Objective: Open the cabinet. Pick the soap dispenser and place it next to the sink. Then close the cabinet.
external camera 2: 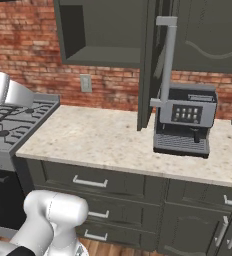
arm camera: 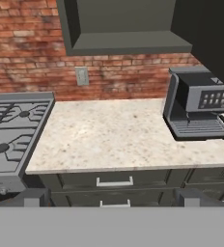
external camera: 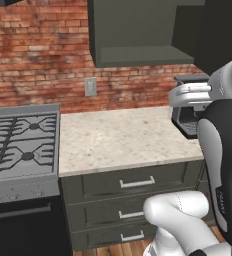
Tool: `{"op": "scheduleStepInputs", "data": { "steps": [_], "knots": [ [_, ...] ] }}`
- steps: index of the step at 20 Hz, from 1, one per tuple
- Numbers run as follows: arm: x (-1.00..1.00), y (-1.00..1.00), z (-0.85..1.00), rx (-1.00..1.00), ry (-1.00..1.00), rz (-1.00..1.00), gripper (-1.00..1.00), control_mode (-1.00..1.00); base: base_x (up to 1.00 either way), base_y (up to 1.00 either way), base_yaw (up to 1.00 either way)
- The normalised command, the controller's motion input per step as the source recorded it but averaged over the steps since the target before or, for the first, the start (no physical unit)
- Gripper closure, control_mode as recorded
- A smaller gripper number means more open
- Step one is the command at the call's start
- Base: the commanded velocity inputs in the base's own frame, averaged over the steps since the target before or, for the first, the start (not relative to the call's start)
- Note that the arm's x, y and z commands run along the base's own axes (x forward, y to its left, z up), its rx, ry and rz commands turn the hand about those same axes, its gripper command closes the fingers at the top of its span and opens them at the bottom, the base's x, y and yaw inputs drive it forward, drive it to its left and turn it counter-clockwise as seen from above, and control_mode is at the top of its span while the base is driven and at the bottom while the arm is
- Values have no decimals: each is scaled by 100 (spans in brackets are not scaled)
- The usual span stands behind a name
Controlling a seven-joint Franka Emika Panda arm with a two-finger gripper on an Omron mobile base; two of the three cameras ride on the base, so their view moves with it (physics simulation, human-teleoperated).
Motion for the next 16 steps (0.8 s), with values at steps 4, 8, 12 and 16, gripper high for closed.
{"op": "scheduleStepInputs", "data": {
  "steps": [4,8,12,16],
  "knots": [
    [0,0,0,0,0,0,-100,100,0,0,0],
    [0,0,0,0,0,0,-100,100,0,0,0],
    [0,0,0,0,0,0,-100,100,0,0,0],
    [0,0,0,0,0,0,-100,100,0,0,0]
  ]
}}
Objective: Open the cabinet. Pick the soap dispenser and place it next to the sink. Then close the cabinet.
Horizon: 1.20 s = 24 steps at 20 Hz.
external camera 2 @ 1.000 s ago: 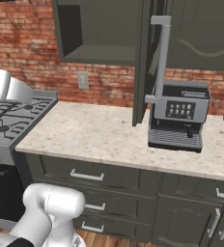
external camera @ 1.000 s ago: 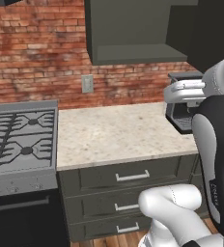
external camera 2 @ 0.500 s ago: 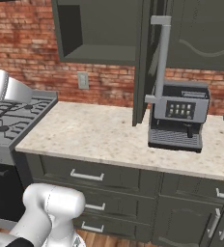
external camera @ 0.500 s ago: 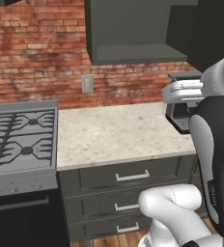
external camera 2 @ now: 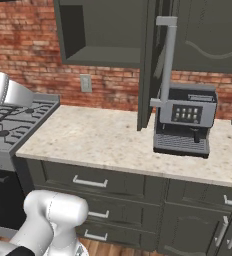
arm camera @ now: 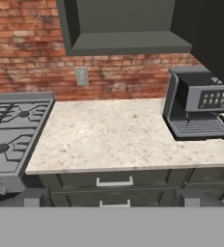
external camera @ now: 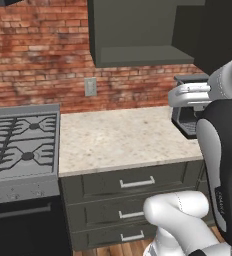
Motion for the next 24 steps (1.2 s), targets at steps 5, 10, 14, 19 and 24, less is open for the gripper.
{"op": "scheduleStepInputs", "data": {
  "steps": [5,10,14,19,24],
  "knots": [
    [0,0,0,0,0,0,-100,-100,0,0,0],
    [0,0,0,0,0,0,-100,-100,0,0,0],
    [0,0,0,0,0,0,-100,-100,0,0,0],
    [0,0,0,0,0,0,-100,-100,0,0,0],
    [-10,-4,0,2,-4,0,-100,-100,0,0,0]
  ]
}}
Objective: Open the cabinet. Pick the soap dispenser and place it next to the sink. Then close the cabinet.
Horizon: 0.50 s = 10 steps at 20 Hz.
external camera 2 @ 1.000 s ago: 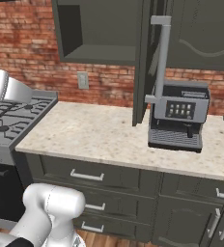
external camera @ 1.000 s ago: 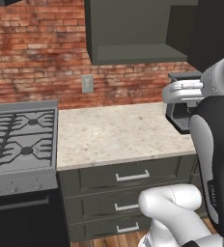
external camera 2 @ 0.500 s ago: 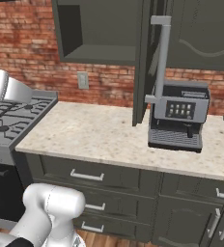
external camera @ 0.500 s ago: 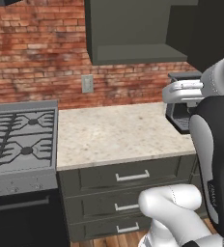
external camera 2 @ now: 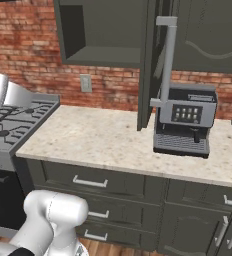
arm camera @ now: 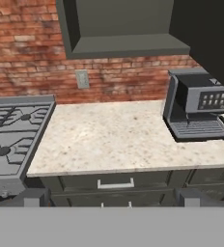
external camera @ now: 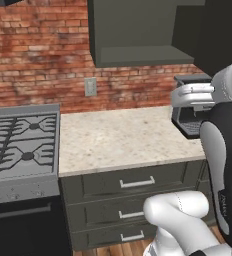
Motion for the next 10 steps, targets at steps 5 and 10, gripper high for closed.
{"op": "scheduleStepInputs", "data": {
  "steps": [5,10],
  "knots": [
    [-93,0,38,0,-20,0,-100,-100,0,0,0],
    [-55,-18,40,-1,-1,-2,-100,-100,0,0,0]
  ]
}}
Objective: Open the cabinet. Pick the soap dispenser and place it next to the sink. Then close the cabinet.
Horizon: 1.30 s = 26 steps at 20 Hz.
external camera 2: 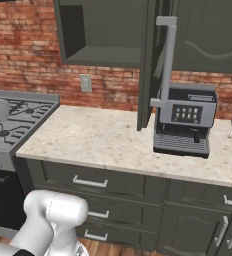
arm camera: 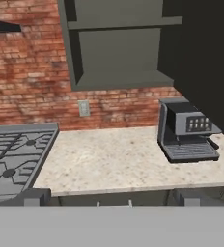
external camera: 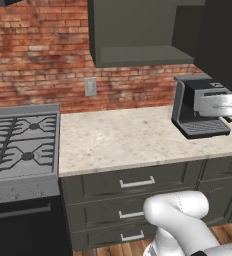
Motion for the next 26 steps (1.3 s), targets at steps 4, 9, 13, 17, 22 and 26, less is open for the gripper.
{"op": "scheduleStepInputs", "data": {
  "steps": [4,9,13,17,22,26],
  "knots": [
    [1,-46,44,-9,4,-2,-100,-100,0,0,0],
    [0,-53,16,-3,0,-11,-100,-100,0,0,0],
    [0,-42,0,0,-13,-14,-100,-100,0,0,0],
    [-12,-28,0,0,-19,-14,-100,-100,0,0,0],
    [-12,-43,0,0,-23,-19,-100,-100,0,0,0],
    [-1,-52,-2,1,-32,-22,-100,-100,0,0,0]
  ]
}}
